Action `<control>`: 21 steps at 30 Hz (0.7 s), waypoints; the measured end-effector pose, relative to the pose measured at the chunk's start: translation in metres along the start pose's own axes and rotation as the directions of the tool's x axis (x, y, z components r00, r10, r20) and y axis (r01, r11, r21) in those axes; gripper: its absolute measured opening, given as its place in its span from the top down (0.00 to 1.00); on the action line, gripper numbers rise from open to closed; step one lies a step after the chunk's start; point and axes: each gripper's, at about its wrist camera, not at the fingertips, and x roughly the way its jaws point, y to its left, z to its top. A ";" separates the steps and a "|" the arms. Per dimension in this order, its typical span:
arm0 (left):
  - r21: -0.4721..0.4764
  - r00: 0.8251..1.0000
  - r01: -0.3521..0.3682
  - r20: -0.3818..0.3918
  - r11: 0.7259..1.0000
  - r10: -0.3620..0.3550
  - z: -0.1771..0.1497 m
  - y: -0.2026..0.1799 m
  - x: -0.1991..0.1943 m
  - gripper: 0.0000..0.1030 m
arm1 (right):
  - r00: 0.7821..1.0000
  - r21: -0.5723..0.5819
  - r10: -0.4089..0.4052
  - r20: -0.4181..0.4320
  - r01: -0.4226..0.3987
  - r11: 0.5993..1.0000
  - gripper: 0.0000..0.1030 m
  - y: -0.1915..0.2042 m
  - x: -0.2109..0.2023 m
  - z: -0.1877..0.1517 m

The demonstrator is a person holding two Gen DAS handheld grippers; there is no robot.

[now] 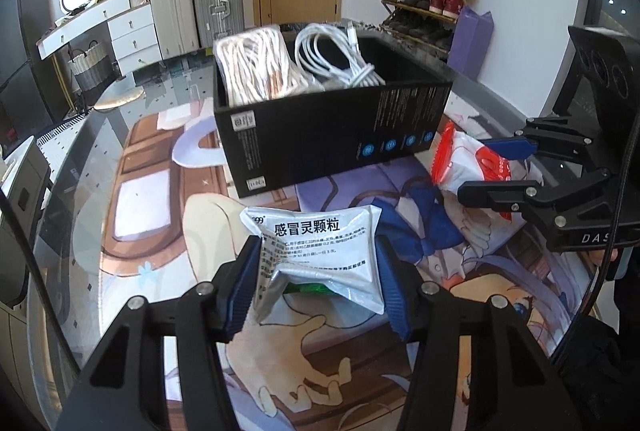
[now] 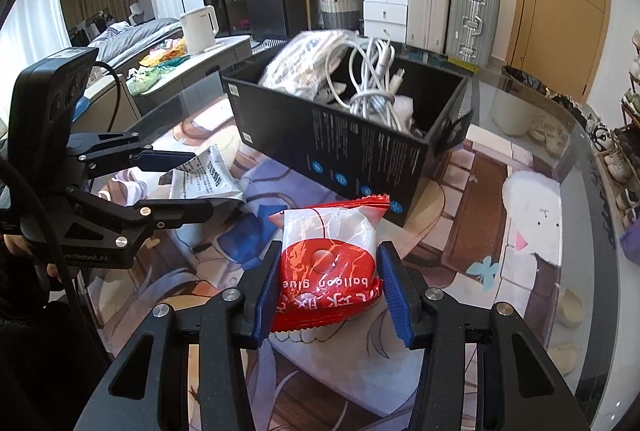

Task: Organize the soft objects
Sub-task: 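Close the left tool on the white medicine packet while the right tool lifts the red packet, then carry both packets over the black box and open both tools to drop them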

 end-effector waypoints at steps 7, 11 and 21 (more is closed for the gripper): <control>-0.031 0.998 0.004 0.064 1.000 -0.002 0.005 0.006 -0.017 0.47 | 0.998 -0.012 0.011 0.054 -0.011 1.000 0.54 0.004 -0.014 0.003; -0.047 0.995 0.003 0.096 0.999 0.002 0.007 0.009 -0.025 0.47 | 0.996 -0.014 0.018 0.089 -0.017 1.000 0.54 0.008 -0.022 0.005; -0.063 0.990 -0.021 0.141 0.998 0.030 0.020 0.014 -0.034 0.47 | 0.986 0.001 0.003 0.166 -0.004 1.000 0.54 0.005 -0.044 0.012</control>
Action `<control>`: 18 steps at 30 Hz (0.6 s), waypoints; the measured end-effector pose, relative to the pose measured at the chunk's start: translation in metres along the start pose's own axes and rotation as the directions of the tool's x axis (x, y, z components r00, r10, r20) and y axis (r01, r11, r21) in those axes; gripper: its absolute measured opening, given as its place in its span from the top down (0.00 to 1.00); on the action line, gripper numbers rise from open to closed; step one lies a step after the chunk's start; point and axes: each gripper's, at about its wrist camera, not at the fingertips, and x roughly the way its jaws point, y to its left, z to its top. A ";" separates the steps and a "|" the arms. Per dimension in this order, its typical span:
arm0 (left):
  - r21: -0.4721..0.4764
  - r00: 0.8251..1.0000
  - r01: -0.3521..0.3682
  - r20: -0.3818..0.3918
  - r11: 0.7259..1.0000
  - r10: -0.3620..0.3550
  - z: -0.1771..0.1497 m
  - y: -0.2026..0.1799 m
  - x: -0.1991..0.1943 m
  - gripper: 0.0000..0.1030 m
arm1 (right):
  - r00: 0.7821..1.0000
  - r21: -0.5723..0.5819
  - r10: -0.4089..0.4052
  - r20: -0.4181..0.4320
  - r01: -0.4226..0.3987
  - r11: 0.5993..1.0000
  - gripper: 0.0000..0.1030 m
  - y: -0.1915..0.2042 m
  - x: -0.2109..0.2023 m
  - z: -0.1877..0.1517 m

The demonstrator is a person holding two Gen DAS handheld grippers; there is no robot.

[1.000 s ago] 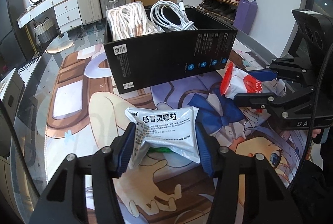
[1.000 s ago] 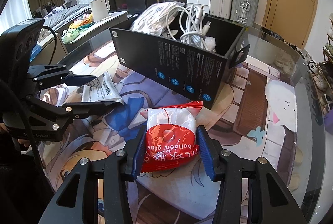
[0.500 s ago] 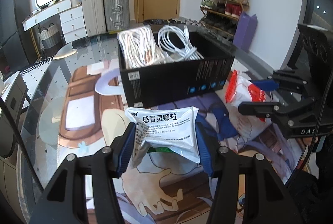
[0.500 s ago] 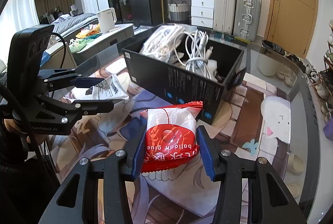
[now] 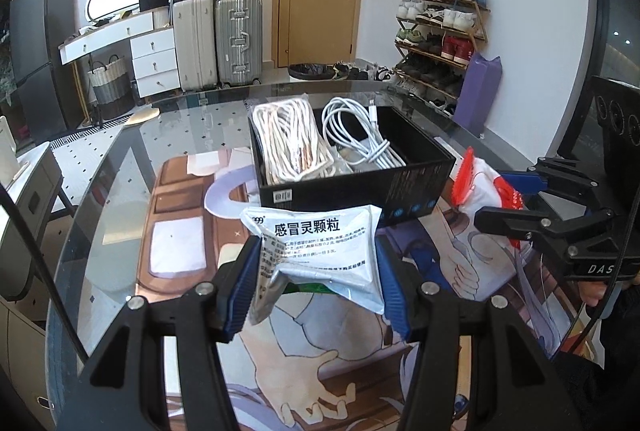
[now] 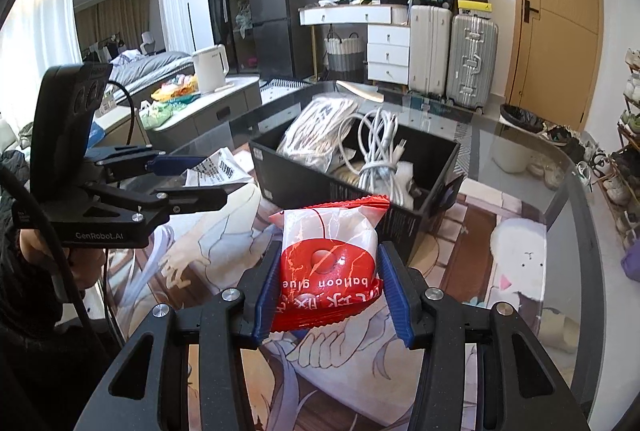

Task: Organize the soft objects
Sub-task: 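Carry both packets over the black box and open both tools to drop them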

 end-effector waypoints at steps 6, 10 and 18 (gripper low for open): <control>0.019 1.000 -0.007 0.028 1.000 0.006 0.010 -0.008 0.000 0.47 | 0.998 0.025 -0.015 0.058 0.013 1.000 0.54 -0.005 -0.015 0.007; 0.023 0.999 -0.012 0.049 1.000 0.011 0.020 -0.011 0.001 0.47 | 0.997 0.034 -0.025 0.077 0.023 0.999 0.54 -0.008 -0.020 0.012; 0.023 0.997 -0.017 0.074 1.000 0.015 0.034 -0.008 0.000 0.47 | 0.994 0.023 -0.044 0.096 0.042 0.999 0.54 -0.008 -0.025 0.026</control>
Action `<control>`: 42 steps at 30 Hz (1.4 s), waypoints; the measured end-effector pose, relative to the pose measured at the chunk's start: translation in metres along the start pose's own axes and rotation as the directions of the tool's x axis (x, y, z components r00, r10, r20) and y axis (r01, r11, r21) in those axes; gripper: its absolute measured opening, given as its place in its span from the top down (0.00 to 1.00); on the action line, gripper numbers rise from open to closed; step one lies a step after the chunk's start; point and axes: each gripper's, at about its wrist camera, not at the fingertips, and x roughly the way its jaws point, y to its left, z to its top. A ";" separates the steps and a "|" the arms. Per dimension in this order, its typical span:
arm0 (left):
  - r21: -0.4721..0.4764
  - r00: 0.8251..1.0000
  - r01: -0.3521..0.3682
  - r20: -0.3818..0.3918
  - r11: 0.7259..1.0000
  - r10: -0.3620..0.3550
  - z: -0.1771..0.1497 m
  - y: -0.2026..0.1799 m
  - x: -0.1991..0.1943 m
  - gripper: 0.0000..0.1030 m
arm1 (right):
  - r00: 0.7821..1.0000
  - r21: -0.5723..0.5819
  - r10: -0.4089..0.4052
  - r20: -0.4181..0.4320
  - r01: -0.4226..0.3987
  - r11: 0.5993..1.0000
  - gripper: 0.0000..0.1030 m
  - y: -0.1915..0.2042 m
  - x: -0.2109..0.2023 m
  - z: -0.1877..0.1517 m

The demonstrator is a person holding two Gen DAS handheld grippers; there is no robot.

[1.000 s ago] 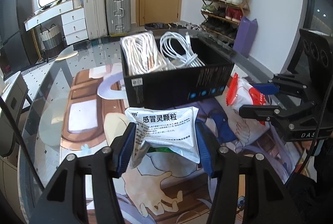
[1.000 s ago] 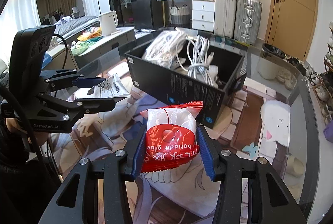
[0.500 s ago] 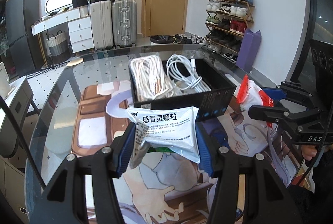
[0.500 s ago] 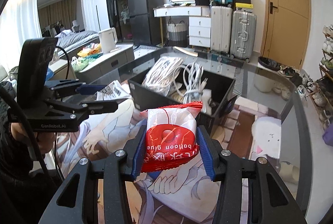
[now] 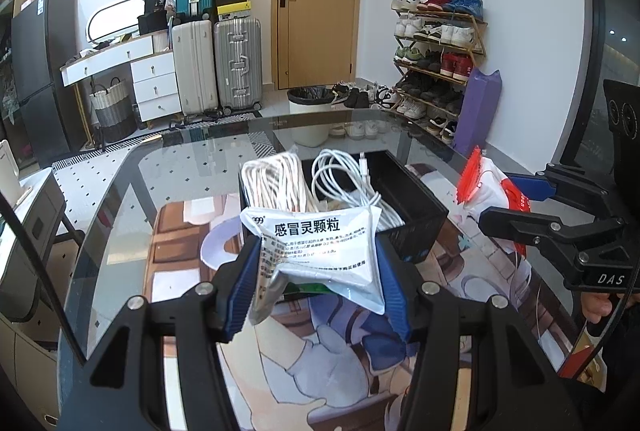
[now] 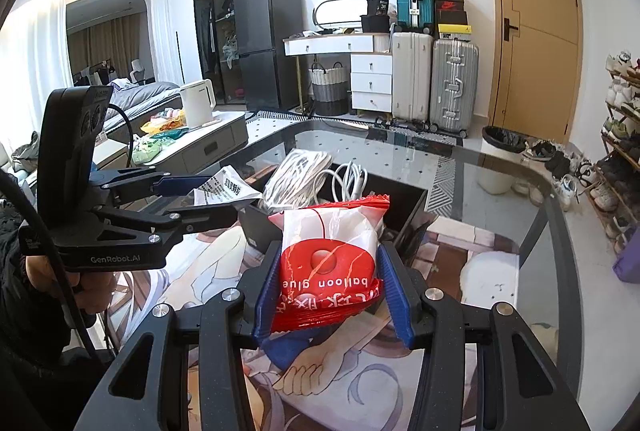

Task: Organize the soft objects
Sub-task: 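Carry both packets over the black box and open both tools to drop them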

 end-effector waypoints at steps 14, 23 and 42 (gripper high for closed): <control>-0.001 1.000 -0.005 0.015 1.000 0.005 0.013 0.001 0.006 0.46 | 1.000 0.001 -0.023 0.012 0.023 1.000 0.54 -0.005 0.004 0.011; -0.021 1.000 -0.004 0.029 1.000 0.004 0.021 0.002 0.009 0.46 | 0.999 0.004 -0.030 0.024 0.029 1.000 0.54 -0.008 0.011 0.021; -0.048 1.000 0.007 0.004 0.999 -0.007 0.029 0.011 0.038 0.46 | 0.999 0.010 -0.040 0.014 0.040 0.999 0.54 -0.015 0.038 0.030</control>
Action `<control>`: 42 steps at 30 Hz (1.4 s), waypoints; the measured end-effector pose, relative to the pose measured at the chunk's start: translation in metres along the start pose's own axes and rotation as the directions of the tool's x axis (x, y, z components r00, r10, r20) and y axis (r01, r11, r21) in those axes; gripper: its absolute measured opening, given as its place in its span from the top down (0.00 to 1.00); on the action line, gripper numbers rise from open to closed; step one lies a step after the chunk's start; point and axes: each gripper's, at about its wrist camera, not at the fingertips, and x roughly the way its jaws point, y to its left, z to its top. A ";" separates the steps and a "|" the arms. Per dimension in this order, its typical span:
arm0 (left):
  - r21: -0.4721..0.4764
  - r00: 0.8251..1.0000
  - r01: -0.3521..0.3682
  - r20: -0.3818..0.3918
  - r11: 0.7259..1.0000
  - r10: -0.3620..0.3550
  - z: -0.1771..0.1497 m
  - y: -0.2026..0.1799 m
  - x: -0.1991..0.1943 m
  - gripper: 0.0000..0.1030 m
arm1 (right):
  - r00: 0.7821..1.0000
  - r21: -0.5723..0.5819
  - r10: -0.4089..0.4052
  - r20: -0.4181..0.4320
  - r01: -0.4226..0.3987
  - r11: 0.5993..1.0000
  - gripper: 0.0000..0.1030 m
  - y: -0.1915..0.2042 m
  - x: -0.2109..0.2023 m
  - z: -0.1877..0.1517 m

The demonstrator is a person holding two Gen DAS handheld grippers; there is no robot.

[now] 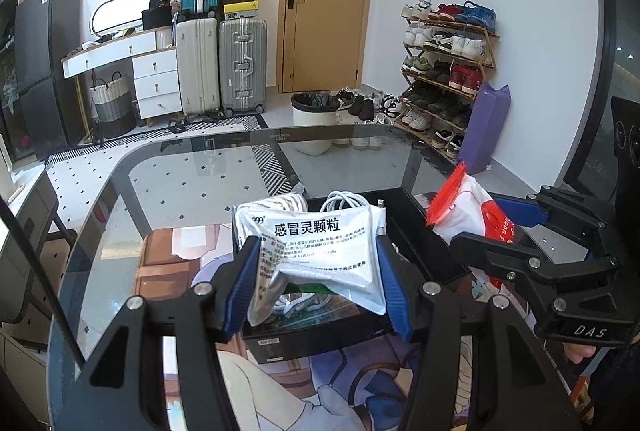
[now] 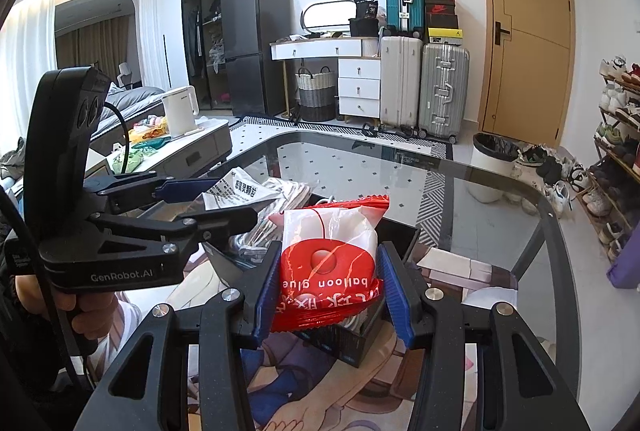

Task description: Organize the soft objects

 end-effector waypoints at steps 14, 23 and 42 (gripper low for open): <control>-0.017 1.000 -0.015 -0.023 1.000 0.014 -0.003 0.005 0.023 0.46 | 0.998 -0.022 -0.030 -0.054 0.029 0.999 0.54 0.000 0.037 -0.004; -0.013 0.999 -0.026 -0.032 1.000 0.026 -0.007 0.004 0.033 0.44 | 0.995 -0.030 -0.064 -0.071 0.062 0.998 0.54 -0.005 0.061 -0.008; 0.026 0.996 -0.078 0.053 0.997 0.077 -0.019 0.007 -0.008 0.00 | 0.998 0.011 -0.059 0.029 0.059 0.998 0.01 -0.002 0.013 -0.029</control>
